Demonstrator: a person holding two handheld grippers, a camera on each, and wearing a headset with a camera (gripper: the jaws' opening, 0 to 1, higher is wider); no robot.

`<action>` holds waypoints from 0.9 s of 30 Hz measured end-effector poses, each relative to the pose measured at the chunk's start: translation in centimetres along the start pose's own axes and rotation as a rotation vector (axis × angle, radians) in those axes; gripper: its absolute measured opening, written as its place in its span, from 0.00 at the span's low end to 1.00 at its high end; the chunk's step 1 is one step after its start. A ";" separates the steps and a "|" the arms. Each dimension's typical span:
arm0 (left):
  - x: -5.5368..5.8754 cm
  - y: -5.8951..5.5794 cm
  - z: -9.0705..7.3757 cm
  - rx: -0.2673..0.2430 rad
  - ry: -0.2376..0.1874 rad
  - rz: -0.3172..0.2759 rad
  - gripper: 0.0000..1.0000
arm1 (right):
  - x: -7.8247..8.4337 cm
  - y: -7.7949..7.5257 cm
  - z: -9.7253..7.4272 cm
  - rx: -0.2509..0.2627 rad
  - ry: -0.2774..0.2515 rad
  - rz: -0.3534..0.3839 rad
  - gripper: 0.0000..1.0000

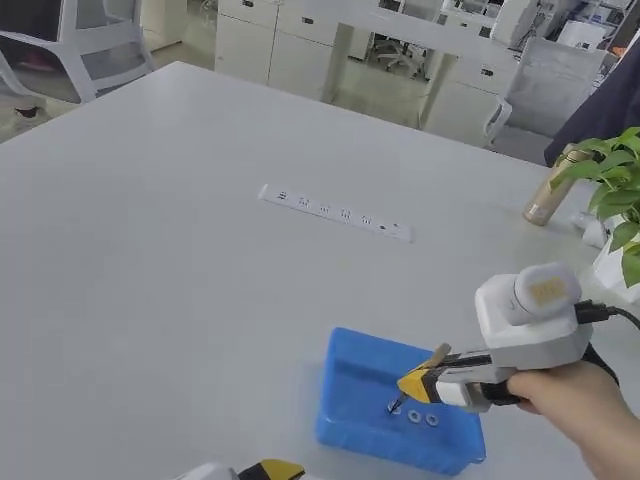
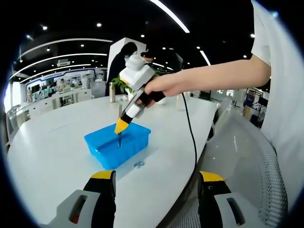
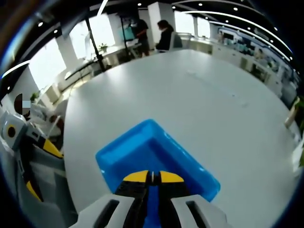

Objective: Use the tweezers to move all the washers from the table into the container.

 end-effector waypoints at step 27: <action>0.1 -0.1 0.0 0.008 0.002 -0.001 0.70 | -0.4 1.2 -3.6 0.014 -0.099 0.028 0.03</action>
Point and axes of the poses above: the centre of the closed fingertips' face, and the gripper's own axes: z roughly forward along the fingers, y roughly to its left, x roughly out of its underside, the point moved 5 cm from there along -z, roughly backward along the fingers, and after that the axes turned 15 degrees about x, right-handed, at the moved point
